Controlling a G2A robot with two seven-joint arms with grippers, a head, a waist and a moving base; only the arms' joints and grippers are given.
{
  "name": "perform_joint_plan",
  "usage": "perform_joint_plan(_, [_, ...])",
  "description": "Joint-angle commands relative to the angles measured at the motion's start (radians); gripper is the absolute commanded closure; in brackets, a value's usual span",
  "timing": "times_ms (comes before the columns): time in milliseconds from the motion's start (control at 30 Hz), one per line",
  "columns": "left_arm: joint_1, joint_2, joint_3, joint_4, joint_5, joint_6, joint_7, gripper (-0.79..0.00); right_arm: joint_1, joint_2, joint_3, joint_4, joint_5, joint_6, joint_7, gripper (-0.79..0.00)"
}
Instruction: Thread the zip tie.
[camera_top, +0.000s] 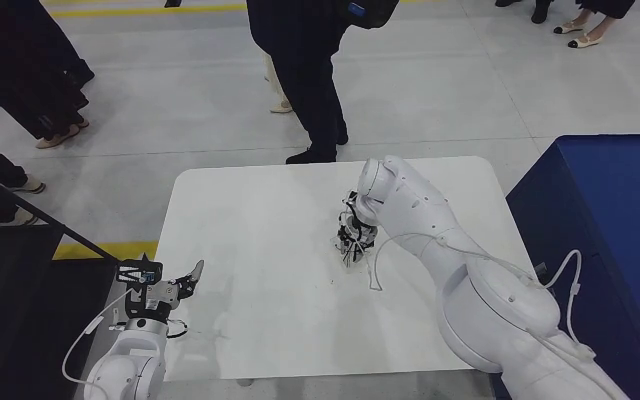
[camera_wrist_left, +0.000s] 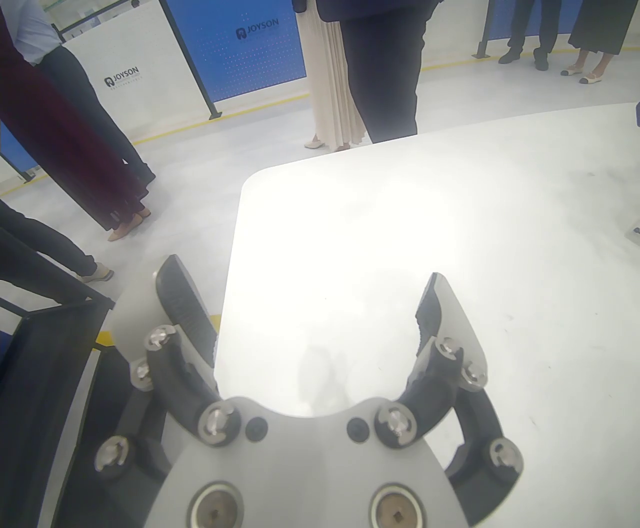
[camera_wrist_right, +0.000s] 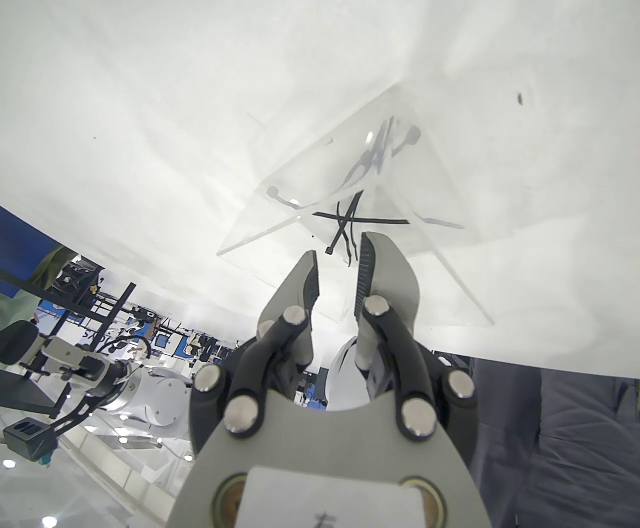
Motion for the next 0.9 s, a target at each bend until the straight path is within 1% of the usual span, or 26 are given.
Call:
perform_joint_plan(0, [0.000,0.000,0.000,0.000,0.000,0.000,0.000,-0.785,0.005,-0.005,-0.001,0.011,0.002,0.000,0.000,-0.209])
perform_joint_plan(233, [0.000,0.000,0.000,0.000,0.000,0.000,0.000,-0.785,0.009,-0.023,-0.002,0.053,0.010,0.002,-0.002,-0.206])
perform_joint_plan(367, [0.000,0.000,0.000,0.000,0.000,0.000,0.000,-0.785,0.006,-0.035,-0.006,0.071,0.009,0.008,-0.008,-0.188])
perform_joint_plan(467, [0.000,0.000,0.000,0.000,0.000,0.000,0.000,-0.785,0.006,-0.045,-0.009,0.083,0.004,0.025,-0.025,-0.191])
perform_joint_plan(600, [0.000,0.000,0.000,0.000,0.000,0.000,0.000,-0.785,0.010,-0.053,-0.007,0.098,0.008,0.027,-0.027,-0.154])
perform_joint_plan(700, [0.000,0.000,0.000,0.000,0.000,0.000,0.000,-0.785,0.010,-0.059,-0.003,0.116,0.016,0.033,-0.033,-0.160])
perform_joint_plan(833, [0.000,0.000,0.000,0.000,0.000,0.000,0.000,-0.785,0.008,-0.067,0.004,0.134,0.029,0.043,-0.043,-0.126])
perform_joint_plan(867, [0.000,0.000,0.000,0.000,0.000,0.000,0.000,-0.785,0.008,-0.069,0.005,0.139,0.029,0.045,-0.045,-0.129])
